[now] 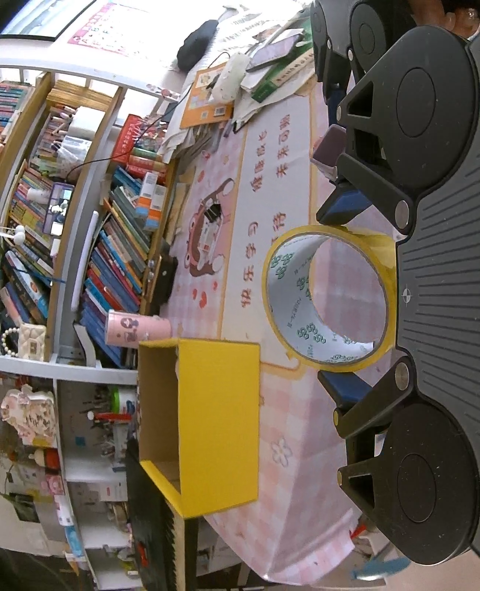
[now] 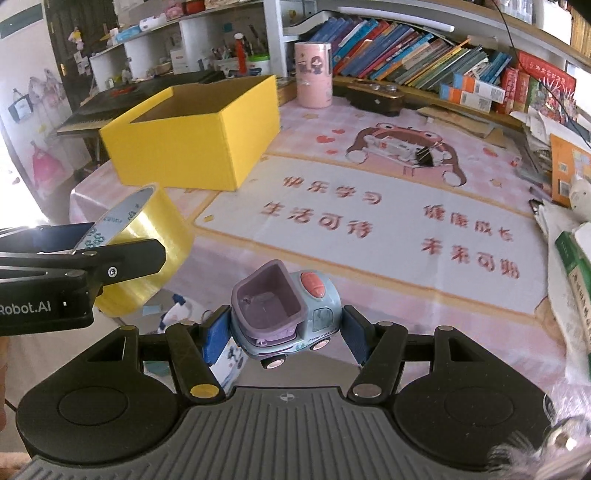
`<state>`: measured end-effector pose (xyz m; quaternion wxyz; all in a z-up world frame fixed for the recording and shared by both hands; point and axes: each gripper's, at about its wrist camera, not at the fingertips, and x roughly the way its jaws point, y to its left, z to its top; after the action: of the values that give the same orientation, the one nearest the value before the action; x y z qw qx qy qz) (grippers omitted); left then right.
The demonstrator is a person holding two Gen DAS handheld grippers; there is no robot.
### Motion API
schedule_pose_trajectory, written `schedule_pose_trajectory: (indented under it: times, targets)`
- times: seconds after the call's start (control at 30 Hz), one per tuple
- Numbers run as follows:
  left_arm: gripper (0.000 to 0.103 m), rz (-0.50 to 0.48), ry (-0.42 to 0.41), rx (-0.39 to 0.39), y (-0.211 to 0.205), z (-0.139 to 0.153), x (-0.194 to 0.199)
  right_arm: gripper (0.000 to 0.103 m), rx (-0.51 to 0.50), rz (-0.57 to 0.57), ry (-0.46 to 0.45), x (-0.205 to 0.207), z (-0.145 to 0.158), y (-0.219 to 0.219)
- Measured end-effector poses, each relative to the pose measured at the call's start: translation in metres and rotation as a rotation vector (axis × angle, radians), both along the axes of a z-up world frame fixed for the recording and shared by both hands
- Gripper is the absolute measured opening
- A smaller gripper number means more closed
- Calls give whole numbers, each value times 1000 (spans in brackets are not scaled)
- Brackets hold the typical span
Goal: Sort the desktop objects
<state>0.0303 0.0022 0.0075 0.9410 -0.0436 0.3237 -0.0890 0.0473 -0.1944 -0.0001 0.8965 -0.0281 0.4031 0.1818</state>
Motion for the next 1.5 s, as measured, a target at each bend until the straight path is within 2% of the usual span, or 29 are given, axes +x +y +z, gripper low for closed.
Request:
schedule_pose_trajectory:
  times: [0.33, 0.67, 0.83, 1.03, 1.2, 1.5]
  targets:
    - [85, 63, -14, -2, 37, 2, -21, 61, 6, 71, 1, -15, 1, 41]
    - [85, 206, -51, -13, 81, 7, -37, 61, 1, 213, -33, -14, 8, 91]
    - [85, 250, -84, -19, 94, 16, -31, 61, 5, 231, -68, 0, 18, 104]
    - [85, 292, -163, -30, 106, 37, 2, 61, 48, 207, -153, 36, 45, 112]
    - [85, 302, -235, -1, 110, 55, 39, 61, 72, 210, -229, 79, 67, 116]
    - [85, 321, -292, 69, 106, 71, 138, 61, 83, 211, -372, 180, 102, 121]
